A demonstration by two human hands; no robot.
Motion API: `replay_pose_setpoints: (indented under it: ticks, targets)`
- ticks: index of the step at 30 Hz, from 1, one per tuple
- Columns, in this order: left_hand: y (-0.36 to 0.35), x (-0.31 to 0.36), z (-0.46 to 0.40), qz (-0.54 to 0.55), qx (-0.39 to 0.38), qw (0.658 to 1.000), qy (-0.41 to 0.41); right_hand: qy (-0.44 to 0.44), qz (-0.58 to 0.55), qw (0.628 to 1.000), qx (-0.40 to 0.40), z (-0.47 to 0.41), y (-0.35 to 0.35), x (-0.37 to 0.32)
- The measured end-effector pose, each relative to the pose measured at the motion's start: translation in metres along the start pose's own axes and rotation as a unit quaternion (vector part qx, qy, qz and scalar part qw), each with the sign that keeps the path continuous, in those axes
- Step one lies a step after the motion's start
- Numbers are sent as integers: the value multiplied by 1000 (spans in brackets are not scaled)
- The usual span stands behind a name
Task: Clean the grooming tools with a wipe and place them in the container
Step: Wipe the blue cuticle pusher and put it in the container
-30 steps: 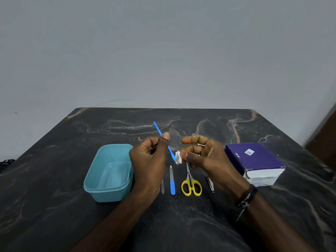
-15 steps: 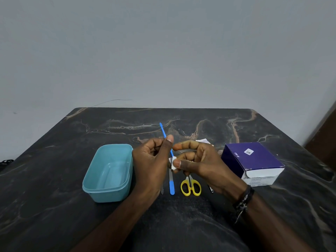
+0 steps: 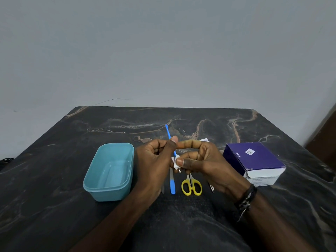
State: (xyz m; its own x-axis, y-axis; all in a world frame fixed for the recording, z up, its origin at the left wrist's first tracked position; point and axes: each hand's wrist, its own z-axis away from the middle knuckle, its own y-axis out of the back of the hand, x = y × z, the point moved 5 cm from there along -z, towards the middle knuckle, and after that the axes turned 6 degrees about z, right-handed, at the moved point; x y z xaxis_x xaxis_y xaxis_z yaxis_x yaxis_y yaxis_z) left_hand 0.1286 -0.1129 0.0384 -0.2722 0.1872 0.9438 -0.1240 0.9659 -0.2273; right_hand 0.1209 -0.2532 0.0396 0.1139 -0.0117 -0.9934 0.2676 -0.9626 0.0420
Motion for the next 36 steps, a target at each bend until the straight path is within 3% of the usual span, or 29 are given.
replay_pose_setpoints:
  ticks: [4, 10, 18, 25, 32, 36]
  targets:
    - [-1, 1, 2, -11, -5, 1000, -11, -15, 10, 999, -27, 1, -3, 3]
    - [-8, -2, 6, 19, -37, 999, 10, -6, -3, 1000, 26, -2, 5, 1]
    - [-5, 2, 4, 4, -31, 999, -19, -28, 7, 998, -49, 1, -3, 5]
    - [-6, -4, 3, 13, -37, 999, -1, -14, -27, 999, 37, -3, 5, 2]
    - [0, -3, 1, -22, -15, 999, -22, -32, 25, 998, -45, 2, -5, 4]
    - [-2, -4, 2, -5, -14, 1000, -17, -27, 12, 1000, -3, 0, 1, 2]
